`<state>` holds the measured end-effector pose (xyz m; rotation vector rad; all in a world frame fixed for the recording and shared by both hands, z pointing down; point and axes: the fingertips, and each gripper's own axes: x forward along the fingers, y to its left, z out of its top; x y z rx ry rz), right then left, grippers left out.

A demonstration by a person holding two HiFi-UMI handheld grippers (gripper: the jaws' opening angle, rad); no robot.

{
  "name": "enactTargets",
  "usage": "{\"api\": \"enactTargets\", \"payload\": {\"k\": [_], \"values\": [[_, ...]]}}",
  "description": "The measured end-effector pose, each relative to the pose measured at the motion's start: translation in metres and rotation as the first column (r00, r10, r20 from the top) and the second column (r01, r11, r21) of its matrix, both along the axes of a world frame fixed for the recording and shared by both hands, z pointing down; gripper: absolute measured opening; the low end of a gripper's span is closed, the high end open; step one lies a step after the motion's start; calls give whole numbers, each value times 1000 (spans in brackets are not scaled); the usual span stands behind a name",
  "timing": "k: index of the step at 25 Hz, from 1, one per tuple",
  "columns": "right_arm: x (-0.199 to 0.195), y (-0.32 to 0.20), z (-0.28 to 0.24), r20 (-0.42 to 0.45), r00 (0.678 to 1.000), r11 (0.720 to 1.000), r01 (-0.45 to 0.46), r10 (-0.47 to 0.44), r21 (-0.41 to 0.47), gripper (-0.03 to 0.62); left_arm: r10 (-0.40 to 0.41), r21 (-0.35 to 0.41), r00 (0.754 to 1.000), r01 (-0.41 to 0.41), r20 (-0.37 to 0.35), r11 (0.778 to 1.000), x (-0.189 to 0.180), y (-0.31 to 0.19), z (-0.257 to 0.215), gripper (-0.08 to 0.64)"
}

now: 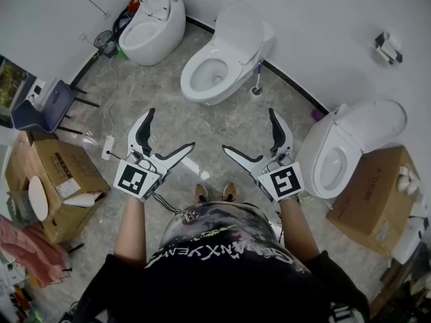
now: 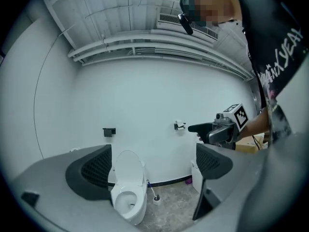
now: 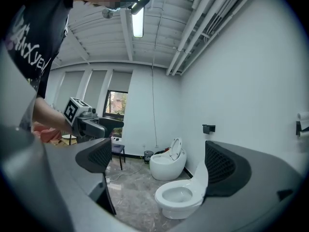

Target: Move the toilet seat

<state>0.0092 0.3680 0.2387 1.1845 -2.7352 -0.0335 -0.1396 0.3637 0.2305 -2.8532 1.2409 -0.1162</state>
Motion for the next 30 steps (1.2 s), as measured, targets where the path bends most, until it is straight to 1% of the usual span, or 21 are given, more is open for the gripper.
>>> {"api": "enactTargets", "payload": {"k": [12,16,24,30], "values": [[14,9,0,-8,1000,1000,6,-6,10,584,-19,6,1000,19,10,1000,9,12,-1,525],[25,15,-2,-7,1000,999,21,-21,31,584,-37,12,999,37,25,999,21,20,0,525],[54,34,-3,-8,999,997,52,-51,53,584,-92,34,996,91,24,995,48,44,-1,523],[67,38,-1,3,999,997,47,-47,59,584,-96,29,995,95,24,995,59,52,2,523]]}}
